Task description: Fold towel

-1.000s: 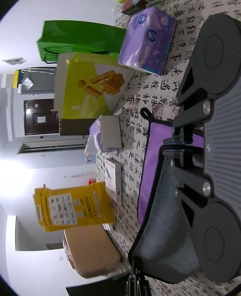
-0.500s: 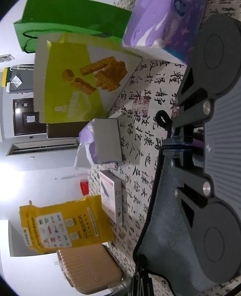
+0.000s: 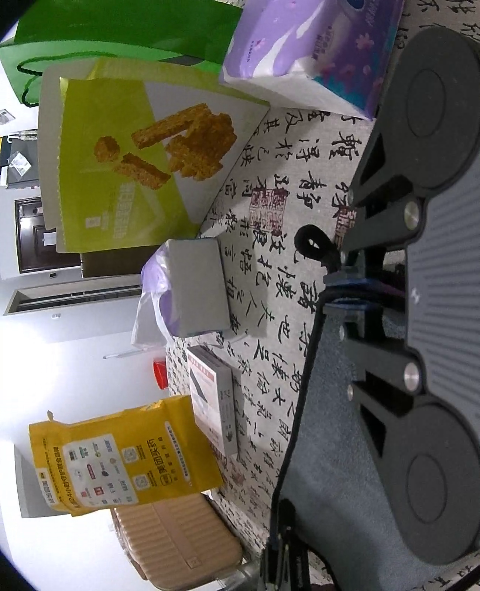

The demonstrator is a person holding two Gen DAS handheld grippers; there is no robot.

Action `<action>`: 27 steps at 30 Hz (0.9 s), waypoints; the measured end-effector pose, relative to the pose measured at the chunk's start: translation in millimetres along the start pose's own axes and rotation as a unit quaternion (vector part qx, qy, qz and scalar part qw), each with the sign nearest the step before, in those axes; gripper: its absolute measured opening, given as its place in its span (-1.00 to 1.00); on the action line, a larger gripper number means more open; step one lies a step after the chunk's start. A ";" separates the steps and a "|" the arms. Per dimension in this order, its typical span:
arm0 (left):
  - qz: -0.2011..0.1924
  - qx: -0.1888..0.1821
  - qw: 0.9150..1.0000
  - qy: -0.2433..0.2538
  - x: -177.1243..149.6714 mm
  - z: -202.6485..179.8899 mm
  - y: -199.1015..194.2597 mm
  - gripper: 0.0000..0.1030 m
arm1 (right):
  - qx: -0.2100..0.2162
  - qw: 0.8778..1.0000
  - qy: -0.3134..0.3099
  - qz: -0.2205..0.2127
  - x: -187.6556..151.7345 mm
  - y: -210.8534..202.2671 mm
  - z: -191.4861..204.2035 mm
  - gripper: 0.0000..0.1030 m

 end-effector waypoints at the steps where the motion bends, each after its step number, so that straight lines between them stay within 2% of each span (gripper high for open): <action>1: 0.003 -0.001 1.000 -0.001 0.1 1.2 -0.6 -0.16 | 0.000 1.000 0.000 0.002 0.4 0.0 0.5 -0.77; 2: 0.006 -0.003 1.000 -0.002 0.1 2.0 -1.8 -0.03 | 0.001 1.000 0.001 0.003 0.9 -0.2 1.4 -0.66; 3: 0.008 -0.002 1.000 -0.003 0.2 3.1 -3.6 0.19 | 0.006 1.000 0.002 0.003 1.9 -1.0 2.8 -0.37; 4: 0.010 -0.001 1.000 -0.004 0.1 4.2 -6.2 0.28 | 0.005 1.000 0.003 0.001 2.7 -2.4 4.1 -0.07; 5: 0.010 -0.002 1.000 -0.006 -0.1 4.8 -9.8 0.39 | -0.007 1.000 0.003 0.000 3.9 -3.8 5.3 0.63; 6: 0.009 -0.002 1.000 -0.006 -0.2 5.0 -13.4 0.46 | -0.032 0.999 0.002 -0.006 5.3 -6.9 6.4 1.00; 7: 0.007 -0.002 1.000 -0.005 -0.2 5.0 -18.6 0.49 | -0.050 0.999 -0.002 -0.015 6.4 -11.5 7.9 0.97; 9: 0.004 0.000 1.000 -0.008 0.3 5.1 -28.5 0.67 | -0.053 0.998 -0.003 -0.018 9.3 -18.1 10.2 0.94; 12: -0.003 0.003 1.000 -0.011 4.0 4.7 -46.3 0.74 | -0.048 0.998 0.008 -0.030 13.6 -32.8 16.5 0.94; 18: -0.029 0.005 0.999 -0.014 11.8 3.6 -92.2 0.96 | -0.070 0.997 -0.022 -0.033 21.1 -68.0 47.8 0.95; 27: -0.056 0.005 0.998 -0.001 4.1 -0.5 -160.7 1.00 | -0.077 0.995 -0.048 -0.039 11.0 -115.8 95.3 1.00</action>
Point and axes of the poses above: each gripper's, at about its wrist camera, not at the fingertips, and y roughly the way its jaws point, z to its left, x to its top, the point moved 5 cm from there along y, roughly the way its jaws point, and after that the axes turned 15 degrees about x, right-handed, at the moved point
